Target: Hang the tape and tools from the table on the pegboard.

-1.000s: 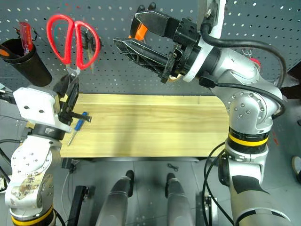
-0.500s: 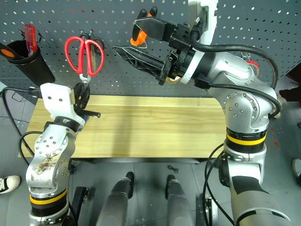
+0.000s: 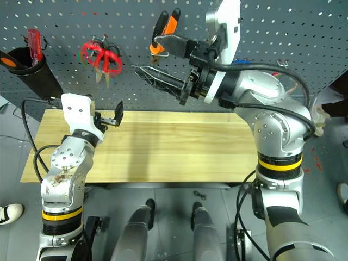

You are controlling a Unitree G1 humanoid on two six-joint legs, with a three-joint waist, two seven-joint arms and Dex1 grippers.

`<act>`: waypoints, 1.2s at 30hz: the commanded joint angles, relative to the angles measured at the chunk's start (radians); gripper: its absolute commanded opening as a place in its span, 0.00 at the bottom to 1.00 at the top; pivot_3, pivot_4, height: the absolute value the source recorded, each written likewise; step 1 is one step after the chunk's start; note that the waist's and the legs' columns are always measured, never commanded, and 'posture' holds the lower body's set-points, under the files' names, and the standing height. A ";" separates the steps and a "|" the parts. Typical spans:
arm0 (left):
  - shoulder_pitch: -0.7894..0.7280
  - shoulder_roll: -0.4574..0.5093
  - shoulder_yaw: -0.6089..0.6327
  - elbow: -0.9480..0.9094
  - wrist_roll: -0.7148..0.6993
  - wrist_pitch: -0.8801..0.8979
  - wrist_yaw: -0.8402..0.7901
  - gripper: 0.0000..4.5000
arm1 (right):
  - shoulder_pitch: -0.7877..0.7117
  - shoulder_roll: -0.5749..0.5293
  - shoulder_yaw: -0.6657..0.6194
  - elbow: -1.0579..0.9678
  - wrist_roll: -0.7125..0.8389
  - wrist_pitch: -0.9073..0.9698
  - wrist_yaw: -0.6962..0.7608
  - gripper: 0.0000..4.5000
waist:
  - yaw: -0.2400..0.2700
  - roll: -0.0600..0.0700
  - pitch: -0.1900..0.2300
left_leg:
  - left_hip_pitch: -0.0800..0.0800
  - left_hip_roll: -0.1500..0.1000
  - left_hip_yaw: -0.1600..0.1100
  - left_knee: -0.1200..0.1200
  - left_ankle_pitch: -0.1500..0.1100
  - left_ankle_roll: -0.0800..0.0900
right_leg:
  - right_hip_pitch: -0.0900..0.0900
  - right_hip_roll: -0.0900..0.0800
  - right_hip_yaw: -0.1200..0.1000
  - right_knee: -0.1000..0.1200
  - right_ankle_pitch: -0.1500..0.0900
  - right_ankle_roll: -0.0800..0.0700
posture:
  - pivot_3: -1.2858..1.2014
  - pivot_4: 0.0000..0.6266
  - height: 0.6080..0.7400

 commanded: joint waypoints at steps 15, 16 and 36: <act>-0.097 0.281 0.049 0.693 -0.026 -0.112 -0.293 0.99 | 0.205 0.059 0.367 0.063 -0.406 -0.213 0.072 1.00 | 0.007 0.002 0.004 | 0.003 0.001 0.000 0.001 0.003 -0.001 | -0.001 0.001 0.000 0.008 -0.009 -0.001 | 0.57 0.69 1.00; -0.122 0.280 0.046 0.748 -0.026 -0.138 -0.305 0.99 | 0.196 0.065 0.361 0.061 -0.407 -0.200 0.069 1.00 | 0.006 0.002 0.004 | 0.002 0.001 0.000 0.001 0.003 -0.001 | -0.001 0.001 0.000 0.008 -0.009 0.000 | 0.57 0.69 1.00; -0.381 0.270 0.036 1.446 -0.004 -0.379 -0.352 0.15 | 0.192 0.031 0.273 -0.069 -0.383 0.008 0.033 1.00 | -0.027 0.001 0.016 | 0.002 0.001 0.000 -0.001 0.003 -0.001 | -0.003 0.001 0.000 0.011 -0.009 0.003 | 0.55 0.71 1.00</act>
